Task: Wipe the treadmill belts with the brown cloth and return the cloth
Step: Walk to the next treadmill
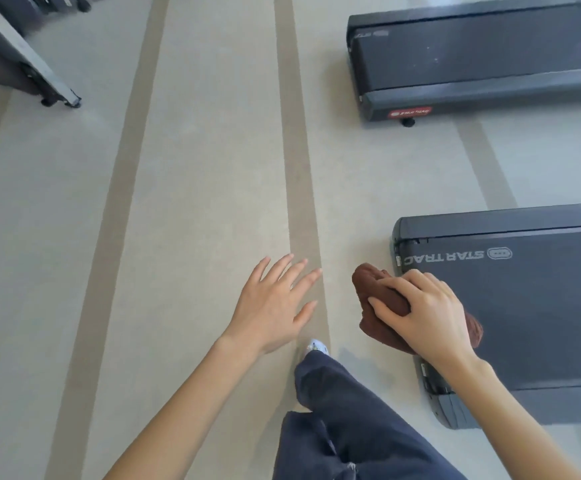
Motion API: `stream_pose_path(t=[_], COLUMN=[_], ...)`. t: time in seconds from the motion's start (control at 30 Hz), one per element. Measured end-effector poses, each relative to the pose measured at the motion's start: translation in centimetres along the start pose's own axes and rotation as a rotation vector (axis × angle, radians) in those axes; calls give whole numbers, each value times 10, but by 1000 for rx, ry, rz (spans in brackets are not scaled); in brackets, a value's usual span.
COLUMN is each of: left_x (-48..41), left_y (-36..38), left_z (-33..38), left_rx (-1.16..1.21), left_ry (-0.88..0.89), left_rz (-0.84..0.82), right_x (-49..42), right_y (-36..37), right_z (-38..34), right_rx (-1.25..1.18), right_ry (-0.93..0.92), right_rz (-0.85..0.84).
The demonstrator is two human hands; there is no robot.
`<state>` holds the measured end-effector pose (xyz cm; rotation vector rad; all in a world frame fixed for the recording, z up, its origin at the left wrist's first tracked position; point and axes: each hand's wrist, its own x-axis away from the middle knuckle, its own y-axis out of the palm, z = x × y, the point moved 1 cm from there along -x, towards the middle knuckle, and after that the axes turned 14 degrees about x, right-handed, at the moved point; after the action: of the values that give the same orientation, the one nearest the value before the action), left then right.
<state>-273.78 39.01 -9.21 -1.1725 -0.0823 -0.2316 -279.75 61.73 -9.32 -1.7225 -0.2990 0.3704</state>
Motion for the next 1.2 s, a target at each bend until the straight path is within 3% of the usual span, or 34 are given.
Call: stream_pose_path(t=[0.13,0.67,0.87,1.2], left_x=[-64,-321,-450,-638], left_y=[-33,-90,-122,-139], left_z=[-2,-37,-62,-6], left_rx=[-51,-82,-157,-215], left_ry=[77,483,628,899], left_rz=[37,-81,-242,-297], right_x=[-49,-225,-321,-396], right_y=[-4,-8,-17,-22], right_z=[20,82,106,188], right_rx=[-14,2,-10,-77], right_ry=[94,523,632,959], right_rz=[45,120,211,301])
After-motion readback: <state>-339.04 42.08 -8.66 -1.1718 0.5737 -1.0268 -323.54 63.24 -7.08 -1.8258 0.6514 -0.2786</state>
